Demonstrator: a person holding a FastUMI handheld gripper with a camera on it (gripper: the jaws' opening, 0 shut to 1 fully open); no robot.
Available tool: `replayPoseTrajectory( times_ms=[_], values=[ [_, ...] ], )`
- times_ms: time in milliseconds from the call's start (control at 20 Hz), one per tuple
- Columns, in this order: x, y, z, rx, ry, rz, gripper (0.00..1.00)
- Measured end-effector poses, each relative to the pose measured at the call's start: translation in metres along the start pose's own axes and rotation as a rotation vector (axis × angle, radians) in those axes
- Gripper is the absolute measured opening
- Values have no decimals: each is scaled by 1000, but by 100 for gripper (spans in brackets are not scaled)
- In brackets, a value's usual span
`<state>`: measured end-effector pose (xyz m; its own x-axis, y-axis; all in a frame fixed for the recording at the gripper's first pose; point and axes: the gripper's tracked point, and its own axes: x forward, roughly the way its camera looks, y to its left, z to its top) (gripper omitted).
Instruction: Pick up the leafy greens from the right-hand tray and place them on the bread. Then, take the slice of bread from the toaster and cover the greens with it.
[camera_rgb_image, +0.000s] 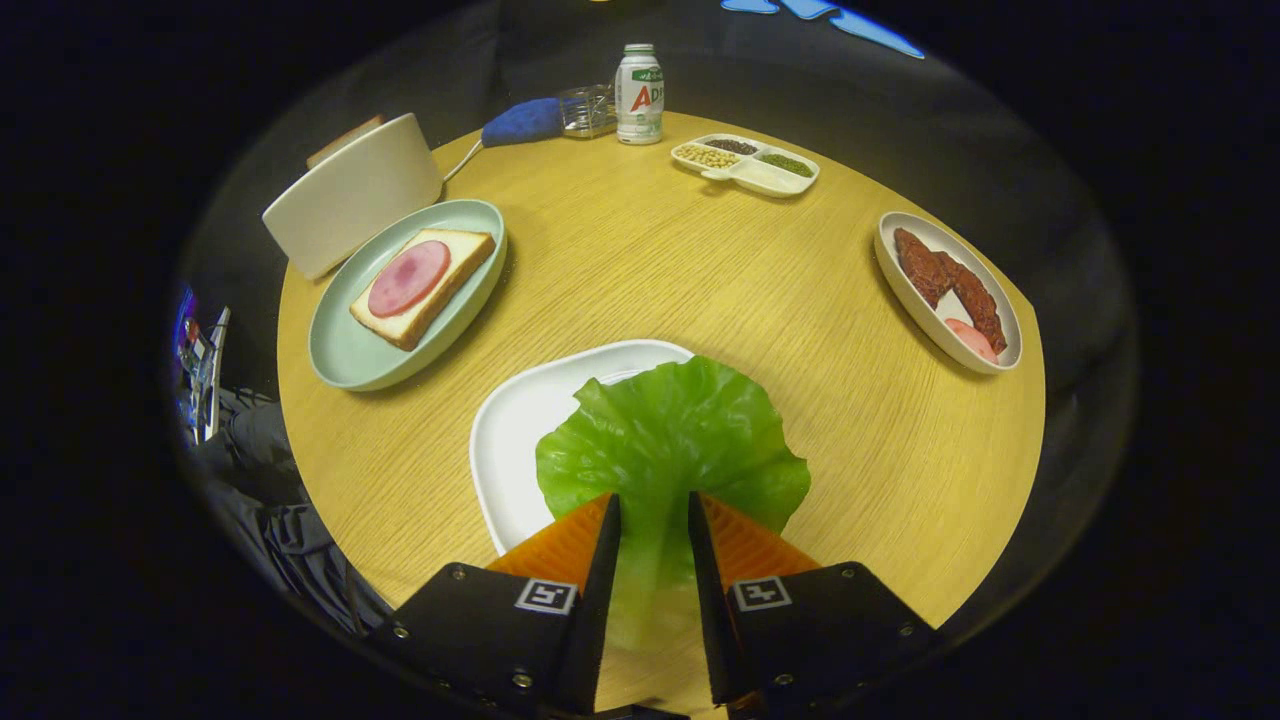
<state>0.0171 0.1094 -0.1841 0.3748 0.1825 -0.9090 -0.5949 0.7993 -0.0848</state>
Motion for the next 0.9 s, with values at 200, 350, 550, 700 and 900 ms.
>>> replayPoseTrajectory(
  times_ms=[200,350,550,700,900],
  values=[
    [3,-6,5,-9,-5,-38,1],
    [-4,-5,5,-9,16,-26,1],
    [-14,3,7,-60,12,-38,1],
    [-22,9,12,-89,-3,-41,1],
    [-39,21,32,-111,-70,-33,1]
  ],
)
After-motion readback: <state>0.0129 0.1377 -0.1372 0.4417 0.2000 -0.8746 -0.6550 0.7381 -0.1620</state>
